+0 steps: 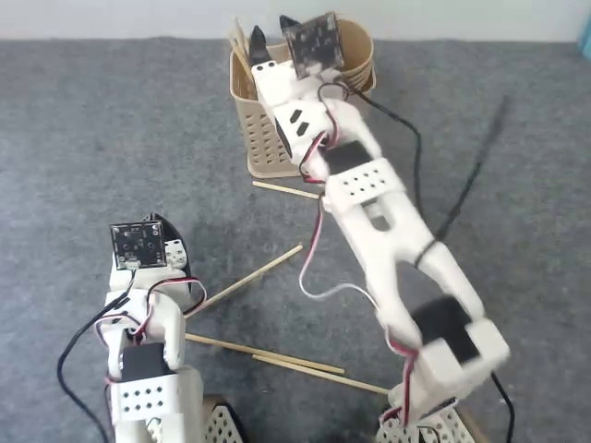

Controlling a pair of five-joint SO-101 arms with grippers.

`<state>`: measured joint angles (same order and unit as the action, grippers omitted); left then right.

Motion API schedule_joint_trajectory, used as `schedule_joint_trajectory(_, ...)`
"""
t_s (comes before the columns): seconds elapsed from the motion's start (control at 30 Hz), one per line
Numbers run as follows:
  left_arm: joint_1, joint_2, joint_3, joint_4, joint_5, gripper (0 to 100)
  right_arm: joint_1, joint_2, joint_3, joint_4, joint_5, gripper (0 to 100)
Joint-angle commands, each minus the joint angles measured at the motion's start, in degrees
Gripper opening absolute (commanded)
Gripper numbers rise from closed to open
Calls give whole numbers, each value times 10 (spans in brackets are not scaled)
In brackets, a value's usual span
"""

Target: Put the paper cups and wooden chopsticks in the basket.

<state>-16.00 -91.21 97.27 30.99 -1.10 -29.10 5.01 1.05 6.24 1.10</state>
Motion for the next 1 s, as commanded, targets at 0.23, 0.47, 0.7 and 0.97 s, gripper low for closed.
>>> schedule_joint_trajectory(0.23, -3, 4, -3, 2, 2, 16, -4, -291, -29, 486, -85, 137)
schedule_joint_trajectory(0.47, -4, 4, -3, 3, 2, 16, 11, -336, -29, 683, -80, 136)
schedule_joint_trajectory(0.7, -4, 4, -3, 14, 2, 16, 13, -275, 18, 791, 85, 137)
schedule_joint_trajectory(0.97, -4, 4, -3, 13, 2, 16, 51, -155, 113, 668, 278, 141)
